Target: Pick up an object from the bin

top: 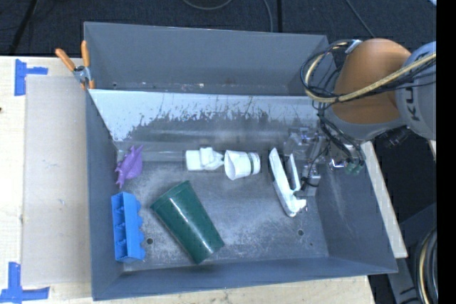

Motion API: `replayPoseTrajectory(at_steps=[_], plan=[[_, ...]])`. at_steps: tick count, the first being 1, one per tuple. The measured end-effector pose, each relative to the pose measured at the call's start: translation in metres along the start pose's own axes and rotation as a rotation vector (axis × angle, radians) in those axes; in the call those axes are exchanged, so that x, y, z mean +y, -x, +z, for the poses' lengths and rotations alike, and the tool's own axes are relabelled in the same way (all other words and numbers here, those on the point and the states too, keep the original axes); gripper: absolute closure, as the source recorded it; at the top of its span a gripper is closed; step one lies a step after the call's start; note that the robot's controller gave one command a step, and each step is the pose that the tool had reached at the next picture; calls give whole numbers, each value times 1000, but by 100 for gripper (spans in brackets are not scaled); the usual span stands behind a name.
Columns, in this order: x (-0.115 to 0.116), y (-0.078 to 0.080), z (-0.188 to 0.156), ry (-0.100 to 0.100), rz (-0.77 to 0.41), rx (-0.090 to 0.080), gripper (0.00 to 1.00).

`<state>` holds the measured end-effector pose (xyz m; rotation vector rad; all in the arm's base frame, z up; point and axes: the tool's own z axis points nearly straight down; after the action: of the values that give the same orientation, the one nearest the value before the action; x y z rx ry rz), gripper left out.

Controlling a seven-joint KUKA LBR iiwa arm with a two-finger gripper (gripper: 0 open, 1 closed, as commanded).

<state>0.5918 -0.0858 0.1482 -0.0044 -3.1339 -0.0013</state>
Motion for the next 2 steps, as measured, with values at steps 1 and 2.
replayPoseTrajectory(at_steps=[1, 2], plan=[[0, 1, -5, -1, -2, -7, 0], [-20, -20, 34, 0, -29, -11, 0]])
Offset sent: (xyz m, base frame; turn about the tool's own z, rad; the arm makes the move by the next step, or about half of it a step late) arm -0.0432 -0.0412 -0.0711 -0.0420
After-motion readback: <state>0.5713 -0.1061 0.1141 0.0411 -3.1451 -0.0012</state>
